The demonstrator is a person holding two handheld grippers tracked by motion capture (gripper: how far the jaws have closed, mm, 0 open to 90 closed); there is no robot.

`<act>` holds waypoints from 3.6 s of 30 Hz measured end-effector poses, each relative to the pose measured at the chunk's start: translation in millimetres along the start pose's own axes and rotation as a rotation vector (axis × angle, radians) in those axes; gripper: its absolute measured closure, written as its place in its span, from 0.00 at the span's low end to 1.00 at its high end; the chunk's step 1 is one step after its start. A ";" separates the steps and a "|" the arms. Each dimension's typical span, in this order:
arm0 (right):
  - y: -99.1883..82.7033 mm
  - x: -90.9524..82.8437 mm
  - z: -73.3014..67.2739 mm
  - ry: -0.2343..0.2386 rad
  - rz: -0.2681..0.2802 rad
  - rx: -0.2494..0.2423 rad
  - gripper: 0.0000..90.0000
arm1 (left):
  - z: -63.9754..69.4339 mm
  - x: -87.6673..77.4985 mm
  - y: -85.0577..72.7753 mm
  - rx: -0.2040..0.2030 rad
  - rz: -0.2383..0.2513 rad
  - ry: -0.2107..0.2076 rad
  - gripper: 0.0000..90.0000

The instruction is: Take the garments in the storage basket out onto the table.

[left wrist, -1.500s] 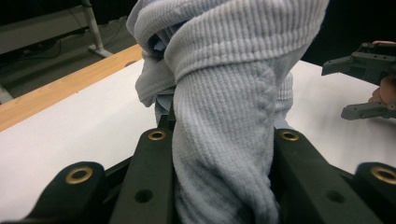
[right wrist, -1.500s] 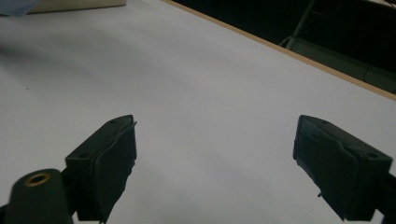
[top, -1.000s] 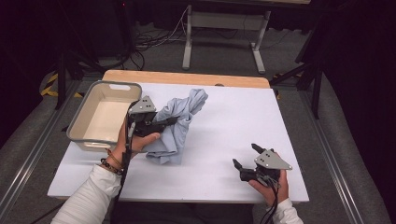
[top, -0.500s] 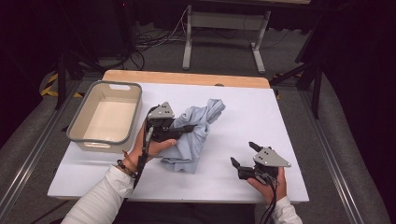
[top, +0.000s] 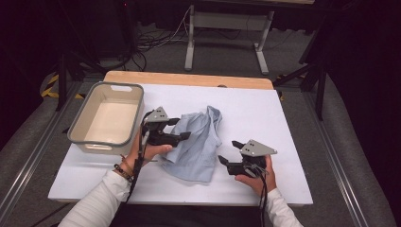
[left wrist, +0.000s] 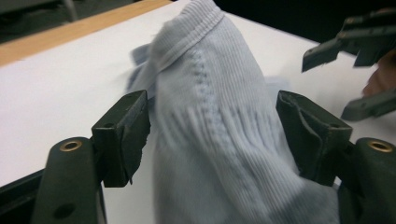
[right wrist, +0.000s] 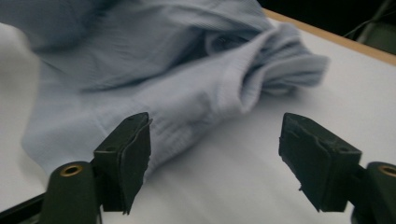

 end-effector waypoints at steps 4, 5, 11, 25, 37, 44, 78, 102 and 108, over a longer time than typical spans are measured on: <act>14.2 17.7 -3.9 0.033 -0.017 0.006 0.30 | -3.3 -12.7 -14.7 0.043 -0.037 0.010 0.28; 16.0 23.0 -3.6 0.026 -0.028 0.003 0.31 | -4.4 -13.0 -19.3 0.049 -0.052 0.010 0.28; 14.5 44.2 -2.1 0.060 -0.060 0.046 0.48 | -8.4 -18.8 -33.3 0.057 -0.069 0.016 0.55; 17.3 6.4 17.4 0.028 0.037 0.081 0.88 | -10.0 -44.5 -27.5 0.049 0.025 0.043 0.89; 23.1 -13.5 24.0 -0.057 0.072 0.031 0.90 | -9.3 -48.9 -30.8 0.037 -0.009 0.025 0.87; 14.4 -26.0 39.0 -0.093 0.075 0.074 0.90 | -9.6 -52.3 -43.5 0.029 -0.046 0.025 0.84; 0.8 -9.7 52.9 -0.196 0.003 0.038 0.87 | -30.7 4.8 -28.0 0.004 -0.070 0.129 0.54; -5.0 17.8 46.6 -0.061 -0.036 0.119 0.40 | -19.6 -3.5 -37.5 0.049 -0.082 0.118 0.84; -9.0 19.8 47.4 -0.042 -0.057 0.118 0.77 | -16.8 -9.7 -32.7 0.046 -0.049 0.113 0.84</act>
Point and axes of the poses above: each handheld gripper's, and its own axes: x roughly forward along the jaws, y roughly out of its top, z roughly to its right, the point moved 6 cm from there along x, roughly forward along the jaws, and after that the axes turned 1 degree about -z, right-handed, at the moved point
